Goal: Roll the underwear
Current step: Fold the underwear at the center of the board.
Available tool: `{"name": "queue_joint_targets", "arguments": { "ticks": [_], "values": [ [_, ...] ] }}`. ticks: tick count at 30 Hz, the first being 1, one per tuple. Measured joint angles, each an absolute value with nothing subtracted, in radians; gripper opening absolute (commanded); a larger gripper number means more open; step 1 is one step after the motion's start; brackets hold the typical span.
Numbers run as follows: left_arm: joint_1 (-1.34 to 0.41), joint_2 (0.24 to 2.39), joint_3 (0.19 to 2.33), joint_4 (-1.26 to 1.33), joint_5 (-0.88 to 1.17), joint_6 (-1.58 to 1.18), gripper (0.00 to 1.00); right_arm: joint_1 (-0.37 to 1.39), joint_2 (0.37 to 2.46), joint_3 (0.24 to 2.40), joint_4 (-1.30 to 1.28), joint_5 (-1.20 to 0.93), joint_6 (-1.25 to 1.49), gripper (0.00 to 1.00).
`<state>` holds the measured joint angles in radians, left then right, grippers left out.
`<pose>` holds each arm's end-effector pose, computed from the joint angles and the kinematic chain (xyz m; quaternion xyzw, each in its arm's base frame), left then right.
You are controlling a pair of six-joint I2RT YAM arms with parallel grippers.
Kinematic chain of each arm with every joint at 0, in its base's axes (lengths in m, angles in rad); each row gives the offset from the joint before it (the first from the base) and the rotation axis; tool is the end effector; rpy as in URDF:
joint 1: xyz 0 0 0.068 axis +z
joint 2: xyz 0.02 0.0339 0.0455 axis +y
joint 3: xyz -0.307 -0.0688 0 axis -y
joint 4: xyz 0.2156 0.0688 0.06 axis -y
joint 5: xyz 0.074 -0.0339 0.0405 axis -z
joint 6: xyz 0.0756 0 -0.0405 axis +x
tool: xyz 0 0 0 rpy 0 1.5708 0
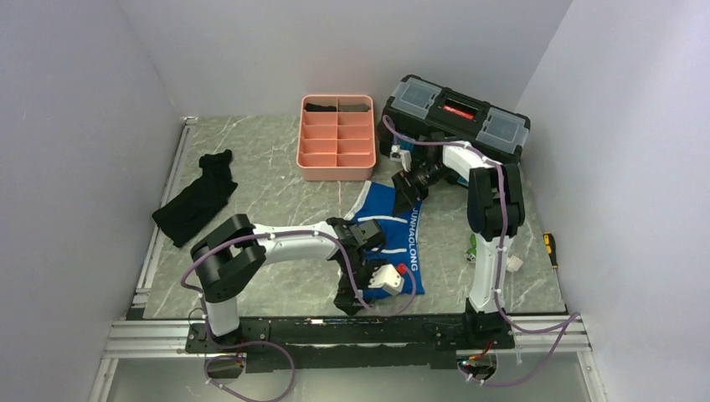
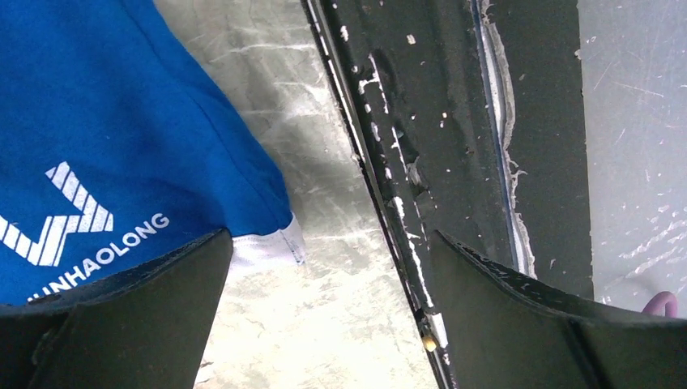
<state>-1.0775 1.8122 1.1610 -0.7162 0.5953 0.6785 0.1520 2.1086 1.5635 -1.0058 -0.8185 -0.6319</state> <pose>0.1184 -0.3097 0.1949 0.7508 0.5845 -0.3052 0.0373 0.3823 0.1144 0.1910 -0.3541 0.8463 0.3843 0.1034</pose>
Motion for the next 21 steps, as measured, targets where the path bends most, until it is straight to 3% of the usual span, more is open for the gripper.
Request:
{"name": "queue_joint_targets", "arguments": {
  "ticks": [9,17,21],
  "values": [
    [-1.153,1.806,1.160,-0.713,0.553,0.667,0.99,0.154,2.130,1.549,-0.987,-0.832,-0.606,0.91],
    [-1.164,1.747,1.111,-0.665,0.416,0.615,0.99,0.146,1.936,1.409,-0.982,-0.809,-0.627,0.91],
    [-1.164,1.708,1.095,-0.631,0.339,0.603,0.90,0.128,1.844,1.382,-0.986,-0.798,-0.643,0.91]
  ]
}}
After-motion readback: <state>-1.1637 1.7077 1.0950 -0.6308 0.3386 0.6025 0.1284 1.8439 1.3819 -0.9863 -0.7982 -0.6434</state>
